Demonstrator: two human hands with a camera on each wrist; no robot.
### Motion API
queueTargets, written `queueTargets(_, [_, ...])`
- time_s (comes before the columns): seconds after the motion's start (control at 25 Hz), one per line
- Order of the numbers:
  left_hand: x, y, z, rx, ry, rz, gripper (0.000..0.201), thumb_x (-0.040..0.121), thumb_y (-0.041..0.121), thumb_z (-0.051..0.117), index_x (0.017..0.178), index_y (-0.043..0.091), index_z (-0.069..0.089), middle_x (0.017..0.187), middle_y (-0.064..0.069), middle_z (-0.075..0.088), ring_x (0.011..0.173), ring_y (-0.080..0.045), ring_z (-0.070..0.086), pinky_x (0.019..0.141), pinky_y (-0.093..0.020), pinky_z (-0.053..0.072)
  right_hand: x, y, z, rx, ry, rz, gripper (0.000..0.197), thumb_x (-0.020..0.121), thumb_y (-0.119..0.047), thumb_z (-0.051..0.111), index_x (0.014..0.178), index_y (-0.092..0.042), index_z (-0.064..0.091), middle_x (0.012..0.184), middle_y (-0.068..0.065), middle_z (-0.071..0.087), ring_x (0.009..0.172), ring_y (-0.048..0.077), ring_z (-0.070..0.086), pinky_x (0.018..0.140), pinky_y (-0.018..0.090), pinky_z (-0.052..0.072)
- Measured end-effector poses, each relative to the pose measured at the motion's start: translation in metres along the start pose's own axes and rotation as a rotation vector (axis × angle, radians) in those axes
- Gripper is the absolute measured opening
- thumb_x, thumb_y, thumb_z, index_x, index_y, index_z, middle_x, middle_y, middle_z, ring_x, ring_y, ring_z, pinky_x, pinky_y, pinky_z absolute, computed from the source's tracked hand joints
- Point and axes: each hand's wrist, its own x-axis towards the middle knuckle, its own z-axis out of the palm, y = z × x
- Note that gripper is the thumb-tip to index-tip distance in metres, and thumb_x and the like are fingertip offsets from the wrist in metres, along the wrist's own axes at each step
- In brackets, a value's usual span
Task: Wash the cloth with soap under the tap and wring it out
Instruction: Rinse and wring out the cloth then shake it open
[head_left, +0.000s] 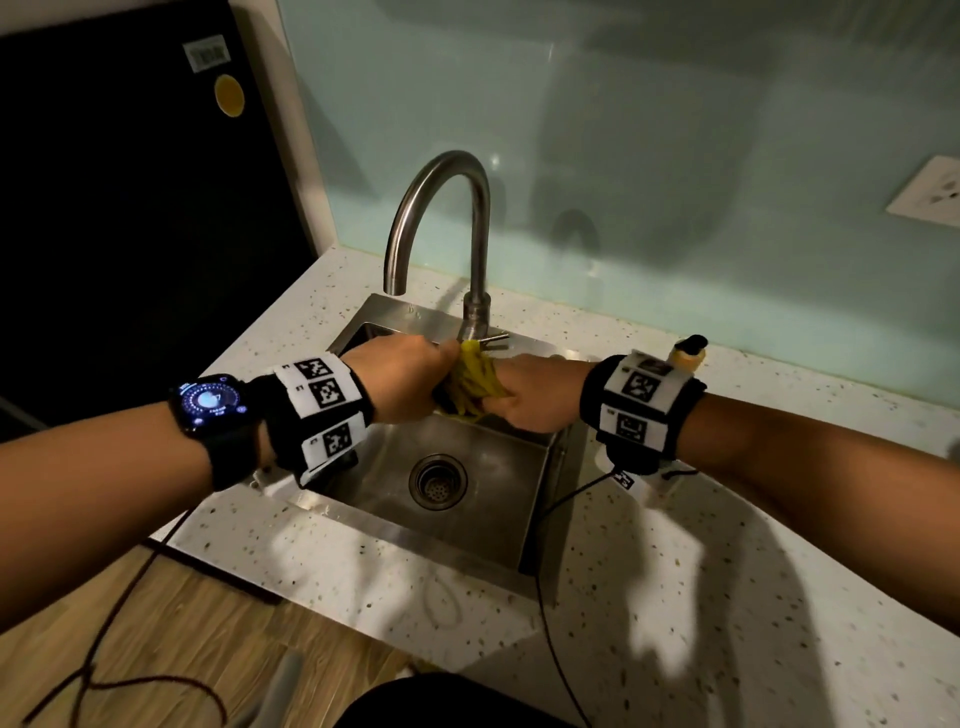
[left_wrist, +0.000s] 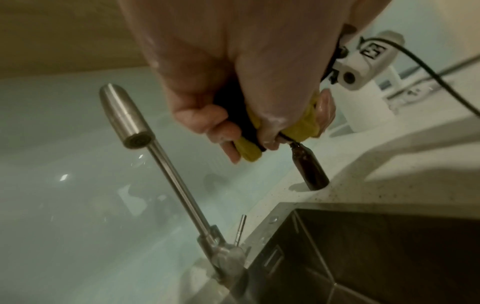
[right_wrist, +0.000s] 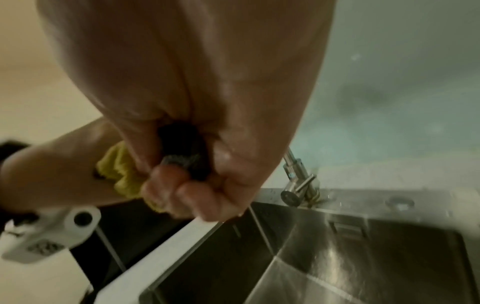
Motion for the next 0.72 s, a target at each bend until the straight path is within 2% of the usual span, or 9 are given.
queueTargets(0.08, [0.003, -0.008, 0.0, -0.12, -0.101, 0.0, 0.025, 0.088, 0.017, 0.057, 0.113, 0.019, 0.057, 0.094, -0.001, 0.066, 0.084, -0.02, 0.063, 0.073, -0.03, 0.053, 0.004, 0.0, 0.005, -0.204, 0.029, 0.017, 0.019, 0.103, -0.021, 0.04, 0.088, -0.025, 0.051, 0.07, -0.01, 0.042, 0.062, 0.007, 0.044, 0.064, 0.017, 0.035])
queueTargets(0.16, [0.005, -0.015, -0.003, -0.24, -0.203, 0.017, 0.016, 0.091, 0.019, 0.055, 0.103, 0.019, 0.065, 0.091, -0.003, 0.069, 0.077, -0.016, 0.063, 0.073, -0.03, 0.052, 0.007, 0.004, 0.007, -0.319, 0.068, 0.019, 0.013, 0.1, -0.025, 0.042, 0.098, -0.015, 0.05, 0.072, -0.005, 0.047, 0.064, 0.016, 0.048, 0.065, 0.03, 0.038])
queueTargets(0.24, [0.005, -0.019, -0.01, -0.361, -0.271, 0.036, 0.012, 0.092, 0.021, 0.058, 0.095, 0.018, 0.069, 0.088, -0.005, 0.071, 0.073, -0.014, 0.06, 0.07, -0.028, 0.049, 0.006, 0.006, 0.002, -0.449, 0.125, -0.036, 0.024, 0.099, -0.025, 0.043, 0.114, -0.008, 0.051, 0.083, 0.005, 0.056, 0.067, 0.021, 0.046, 0.064, 0.036, 0.039])
queueTargets(0.36, [0.004, -0.024, -0.019, -0.521, -0.312, 0.019, 0.016, 0.092, 0.017, 0.06, 0.102, 0.015, 0.072, 0.094, -0.003, 0.072, 0.086, -0.018, 0.066, 0.08, -0.029, 0.05, 0.005, 0.006, -0.007, -0.582, 0.227, -0.089, 0.037, 0.101, -0.021, 0.043, 0.131, -0.001, 0.047, 0.099, 0.02, 0.062, 0.073, 0.025, 0.042, 0.065, 0.04, 0.041])
queueTargets(0.4, [0.004, -0.026, -0.021, -0.594, -0.336, 0.018, 0.016, 0.092, 0.014, 0.06, 0.101, 0.014, 0.073, 0.092, -0.002, 0.073, 0.085, -0.017, 0.068, 0.08, -0.029, 0.051, 0.006, 0.006, -0.009, -0.58, 0.248, -0.131, 0.034, 0.102, -0.025, 0.04, 0.127, -0.002, 0.047, 0.094, 0.016, 0.06, 0.073, 0.023, 0.045, 0.068, 0.04, 0.046])
queueTargets(0.44, [0.002, -0.026, -0.024, -0.675, -0.36, 0.013, 0.015, 0.091, 0.012, 0.059, 0.094, 0.017, 0.073, 0.082, 0.001, 0.071, 0.074, -0.012, 0.066, 0.073, -0.025, 0.05, 0.005, 0.004, -0.011, -0.566, 0.257, -0.17, 0.028, 0.103, -0.029, 0.036, 0.118, -0.008, 0.046, 0.087, 0.008, 0.057, 0.072, 0.021, 0.048, 0.072, 0.04, 0.051])
queueTargets(0.52, [-0.004, -0.026, -0.03, -0.858, -0.398, -0.004, 0.024, 0.086, 0.011, 0.058, 0.071, 0.024, 0.071, 0.057, 0.007, 0.054, 0.048, -0.007, 0.046, 0.051, -0.02, 0.034, 0.005, 0.004, -0.014, -0.566, 0.303, -0.22, 0.017, 0.104, -0.033, 0.031, 0.099, -0.02, 0.038, 0.077, -0.001, 0.051, 0.068, 0.019, 0.051, 0.075, 0.037, 0.053])
queueTargets(0.6, [-0.007, -0.027, -0.031, -0.978, -0.401, -0.016, 0.037, 0.085, 0.008, 0.056, 0.057, 0.027, 0.069, 0.047, 0.005, 0.042, 0.04, -0.009, 0.033, 0.045, -0.022, 0.023, 0.007, 0.008, -0.016, -0.607, 0.381, -0.257, 0.019, 0.103, -0.032, 0.028, 0.097, -0.019, 0.04, 0.074, 0.0, 0.05, 0.065, 0.021, 0.049, 0.072, 0.034, 0.047])
queueTargets(0.72, [-0.009, -0.028, -0.027, -1.07, -0.367, -0.041, 0.008, 0.065, 0.022, 0.068, 0.06, 0.018, 0.064, 0.046, -0.005, 0.037, 0.04, -0.016, 0.026, 0.044, -0.027, 0.017, 0.011, 0.011, -0.012, -0.589, 0.576, -0.29, 0.038, 0.098, -0.024, 0.026, 0.093, -0.007, 0.06, 0.069, 0.013, 0.06, 0.06, 0.032, 0.058, 0.06, 0.037, 0.049])
